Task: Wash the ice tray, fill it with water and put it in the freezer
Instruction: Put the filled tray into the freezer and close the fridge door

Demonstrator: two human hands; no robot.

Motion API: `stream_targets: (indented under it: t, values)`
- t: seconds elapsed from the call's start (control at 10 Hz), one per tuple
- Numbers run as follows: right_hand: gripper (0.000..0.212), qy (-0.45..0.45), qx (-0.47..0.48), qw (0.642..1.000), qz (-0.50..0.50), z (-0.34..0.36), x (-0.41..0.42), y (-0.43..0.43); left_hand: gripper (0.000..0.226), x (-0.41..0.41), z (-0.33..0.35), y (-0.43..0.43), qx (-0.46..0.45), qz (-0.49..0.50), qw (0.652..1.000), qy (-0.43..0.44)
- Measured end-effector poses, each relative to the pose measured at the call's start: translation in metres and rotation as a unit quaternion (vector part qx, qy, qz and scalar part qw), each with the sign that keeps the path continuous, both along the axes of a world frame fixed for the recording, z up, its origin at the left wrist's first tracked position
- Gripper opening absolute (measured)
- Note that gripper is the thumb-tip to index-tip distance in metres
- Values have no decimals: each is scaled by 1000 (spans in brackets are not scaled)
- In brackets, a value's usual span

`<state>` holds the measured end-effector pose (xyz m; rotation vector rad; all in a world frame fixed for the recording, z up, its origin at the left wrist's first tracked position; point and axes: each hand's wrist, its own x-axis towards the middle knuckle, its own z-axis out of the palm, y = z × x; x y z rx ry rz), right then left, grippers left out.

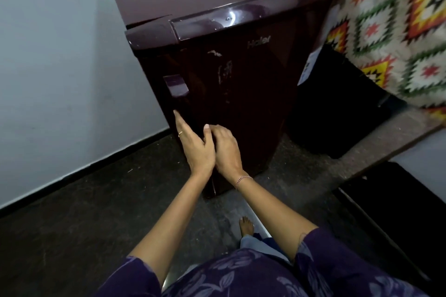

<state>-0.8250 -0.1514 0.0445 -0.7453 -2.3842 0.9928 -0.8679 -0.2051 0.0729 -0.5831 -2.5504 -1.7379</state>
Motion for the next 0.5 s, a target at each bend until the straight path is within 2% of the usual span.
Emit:
stream_targets:
  t: [0.2,0.5]
  values:
    - [46,-36,57,996,-50,-4,33,7,76,25,-11,-2,-87,-61,993,50]
    - [52,-108,116,977,-141,-10,81,37,67,52,-23,27,-222,-195,951,89]
